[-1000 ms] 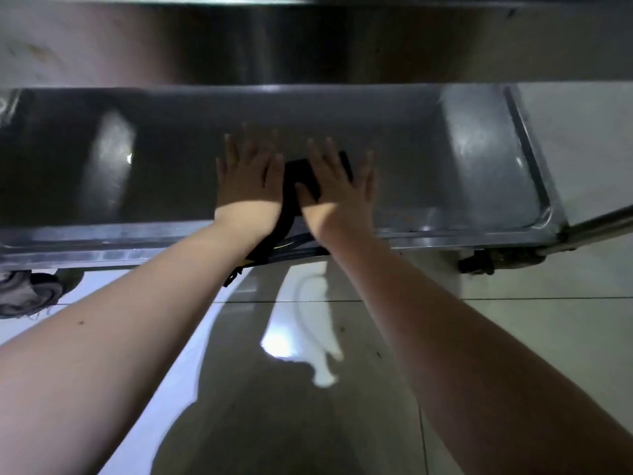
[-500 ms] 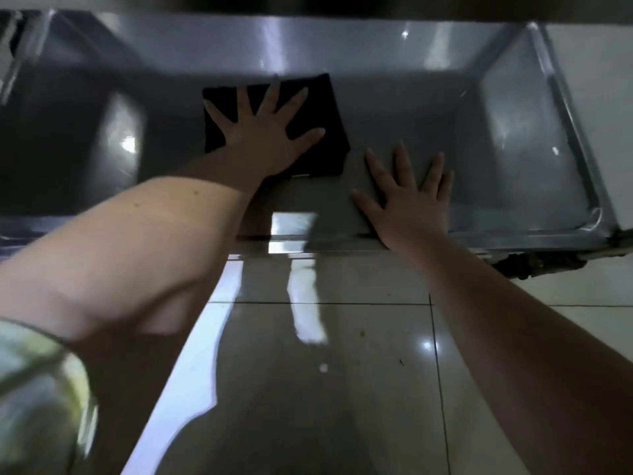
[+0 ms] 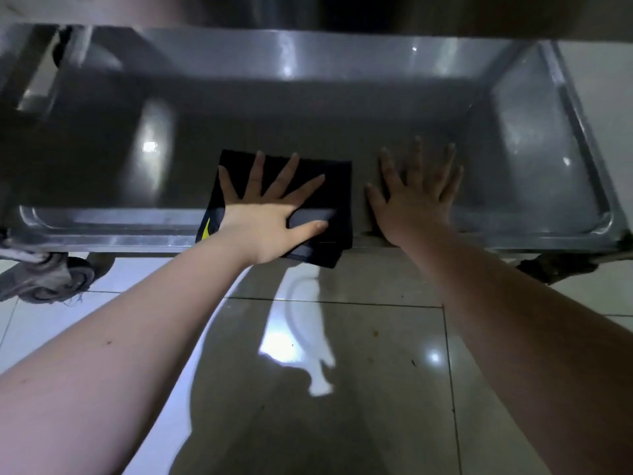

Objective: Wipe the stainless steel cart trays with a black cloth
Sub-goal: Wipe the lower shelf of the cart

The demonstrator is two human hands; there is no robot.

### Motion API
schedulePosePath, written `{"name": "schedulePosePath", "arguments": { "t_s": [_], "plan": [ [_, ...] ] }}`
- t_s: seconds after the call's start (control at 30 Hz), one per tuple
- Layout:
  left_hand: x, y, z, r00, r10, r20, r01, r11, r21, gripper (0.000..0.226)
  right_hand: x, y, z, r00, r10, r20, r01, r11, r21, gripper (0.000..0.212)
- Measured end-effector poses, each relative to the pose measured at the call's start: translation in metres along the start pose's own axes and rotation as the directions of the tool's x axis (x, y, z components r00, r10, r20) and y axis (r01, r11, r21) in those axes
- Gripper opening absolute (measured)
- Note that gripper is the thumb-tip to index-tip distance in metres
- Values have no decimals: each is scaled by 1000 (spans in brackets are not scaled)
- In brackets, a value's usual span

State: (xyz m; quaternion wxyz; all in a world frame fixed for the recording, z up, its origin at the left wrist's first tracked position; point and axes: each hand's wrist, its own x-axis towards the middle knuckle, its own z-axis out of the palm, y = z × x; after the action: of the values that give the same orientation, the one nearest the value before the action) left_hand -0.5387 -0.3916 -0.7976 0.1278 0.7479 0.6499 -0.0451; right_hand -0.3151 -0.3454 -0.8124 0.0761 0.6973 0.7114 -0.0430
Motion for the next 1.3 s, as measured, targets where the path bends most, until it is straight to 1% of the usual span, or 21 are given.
{"name": "schedulePosePath", "arguments": {
  "t_s": [0.1,0.2,0.33,0.4,0.47,0.57,0.67,0.73,0.87,0.97,1.07,1.2,1.23,1.3],
  "plan": [
    [-2,4,1,999,-14,-43,15,1000,15,70,7,-37,-2,992,-107,-67,112,991,70,60],
    [-10,-13,5,996,-82,-45,82,997,-5,72,14,-47,2,993,-108,-54,115,983,143,59],
    [-10,-52,5,980,-190,-64,190,982,-10,78,13,-44,8,991,-129,-39,133,987,95,72],
    [6,-64,2,974,-218,-60,219,976,11,79,12,-45,9,991,-124,-49,128,989,76,73],
    [29,-71,-3,982,-175,-65,177,984,23,78,12,-46,9,992,-120,-37,122,990,65,71],
    [70,-80,-13,989,-116,-92,117,993,-3,77,11,-47,9,991,-122,-52,125,991,42,70],
    [98,-78,-23,990,-129,-58,131,991,35,80,15,-47,7,992,-119,-33,121,992,40,69],
    [105,-74,-27,989,-136,-51,137,990,30,79,16,-47,5,993,-113,-25,114,993,24,68],
    [74,-65,-23,992,-99,-74,101,995,21,78,14,-46,5,995,-103,-15,104,993,53,65],
    [22,-57,-5,994,-59,-89,60,998,8,79,14,-46,3,995,-102,-10,102,992,70,66],
    [-24,-57,11,990,-41,-134,40,999,-10,72,14,-44,3,994,-107,-19,108,992,59,66],
    [-28,-61,9,989,-58,-138,59,998,6,67,13,-50,0,998,-57,27,55,997,63,66],
    [-27,-59,9,989,-64,-136,65,998,4,67,15,-59,-2,998,-50,45,45,995,89,65],
    [-25,-57,10,987,-62,-149,64,998,6,66,21,-86,-6,995,-83,51,74,983,168,59]
  ]
}}
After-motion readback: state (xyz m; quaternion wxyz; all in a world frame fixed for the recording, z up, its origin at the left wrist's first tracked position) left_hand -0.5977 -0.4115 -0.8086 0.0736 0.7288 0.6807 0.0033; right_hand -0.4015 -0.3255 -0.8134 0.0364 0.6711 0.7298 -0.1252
